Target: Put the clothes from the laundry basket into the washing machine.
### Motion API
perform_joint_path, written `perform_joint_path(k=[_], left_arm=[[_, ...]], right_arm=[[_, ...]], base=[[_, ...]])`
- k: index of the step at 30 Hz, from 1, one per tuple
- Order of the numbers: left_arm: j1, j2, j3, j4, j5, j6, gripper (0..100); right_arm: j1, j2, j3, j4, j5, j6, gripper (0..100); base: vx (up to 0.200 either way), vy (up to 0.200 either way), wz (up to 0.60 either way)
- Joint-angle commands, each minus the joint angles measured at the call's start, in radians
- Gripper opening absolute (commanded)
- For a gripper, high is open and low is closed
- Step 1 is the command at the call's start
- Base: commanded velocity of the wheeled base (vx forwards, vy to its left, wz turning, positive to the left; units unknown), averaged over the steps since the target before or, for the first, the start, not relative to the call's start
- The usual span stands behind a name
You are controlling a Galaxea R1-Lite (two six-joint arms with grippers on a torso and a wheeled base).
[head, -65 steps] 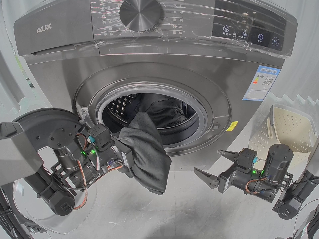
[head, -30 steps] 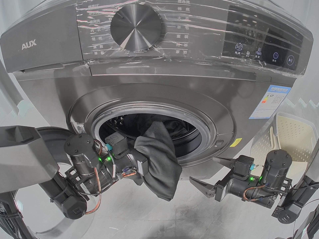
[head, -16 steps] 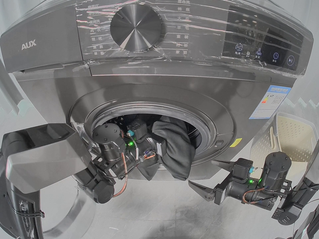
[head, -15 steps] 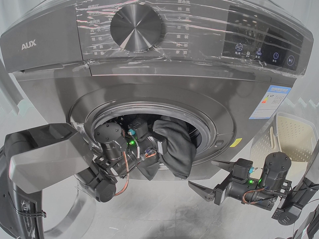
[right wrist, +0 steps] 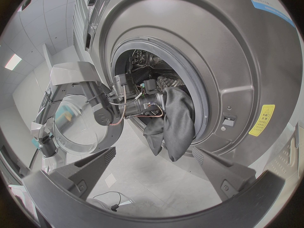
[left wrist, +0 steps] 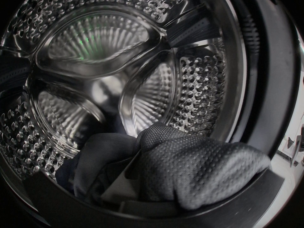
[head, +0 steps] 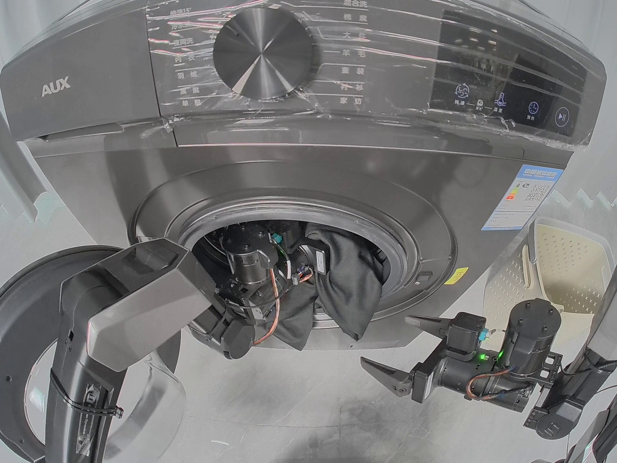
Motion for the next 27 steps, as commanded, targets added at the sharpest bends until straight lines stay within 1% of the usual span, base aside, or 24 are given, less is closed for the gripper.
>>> perform_joint_path(k=[1,5,6,8,10,12,13,14,15,17,18,20,21,22,24,26,27], left_arm=[[0.041,0.041,-0.123,0.081,0.027,-0.003,0],[0.071,0.079,-0.244,0.167,0.035,-0.003,0],[0.073,0.082,-0.250,0.173,0.036,-0.003,0],[0.075,0.102,-0.316,0.225,0.053,-0.003,0],[0.070,0.119,-0.350,0.241,0.059,-0.004,0],[0.067,0.147,-0.424,0.262,0.081,-0.006,0],[0.067,0.147,-0.424,0.262,0.081,-0.006,0],[0.065,0.171,-0.493,0.279,0.101,-0.009,0],[0.065,0.179,-0.525,0.287,0.107,-0.014,0],[0.065,0.179,-0.525,0.287,0.107,-0.014,0],[0.064,0.187,-0.565,0.299,0.125,-0.043,0],[0.065,0.187,-0.576,0.297,0.137,-0.052,0],[0.067,0.185,-0.582,0.297,0.144,-0.055,100],[0.068,0.184,-0.583,0.297,0.147,-0.057,100],[0.073,0.174,-0.568,0.302,0.173,-0.070,100],[0.075,0.144,-0.536,0.336,0.188,-0.090,100],[0.073,0.119,-0.496,0.362,0.191,-0.107,100]], right_arm=[[0.001,0.011,0.001,-0.001,0.001,0.000,100],[0.005,0.024,0.001,-0.001,-0.001,0.001,100],[0.005,0.024,0.002,-0.001,-0.001,0.001,100],[0.006,0.025,0.001,-0.001,-0.001,0.003,100],[0.006,0.025,0.001,-0.001,-0.001,0.003,100],[0.006,0.028,0.002,-0.001,-0.001,0.003,100],[0.006,0.028,0.002,-0.001,-0.001,0.003,100],[0.006,0.030,0.002,-0.001,-0.001,0.003,100],[0.006,0.030,0.002,-0.001,-0.001,0.003,100],[0.006,0.030,0.002,-0.001,-0.001,0.003,100],[0.006,0.030,0.002,-0.003,-0.001,0.003,100],[0.005,0.030,0.002,-0.003,-0.001,0.003,100],[0.005,0.030,0.002,-0.003,-0.001,0.003,100],[0.005,0.030,0.002,-0.003,-0.001,0.003,100],[0.005,0.030,0.001,-0.003,-0.001,0.003,100],[0.006,0.031,0.001,-0.003,-0.001,0.003,100],[0.006,0.031,0.001,-0.003,-0.001,0.003,100]], base=[[0.000,0.000,0.00],[0.000,0.000,0.00],[0.000,0.000,0.00],[0.000,0.000,0.00],[0.000,0.000,0.00],[0.000,0.000,0.00],[0.000,0.000,0.00],[0.000,0.000,0.00],[0.000,0.000,0.00],[0.000,0.000,0.00],[0.000,0.000,0.00],[0.000,0.000,0.00],[0.000,0.000,0.00],[0.000,0.000,0.00],[0.000,0.000,0.00],[0.000,0.000,0.00],[0.000,0.000,0.00]])
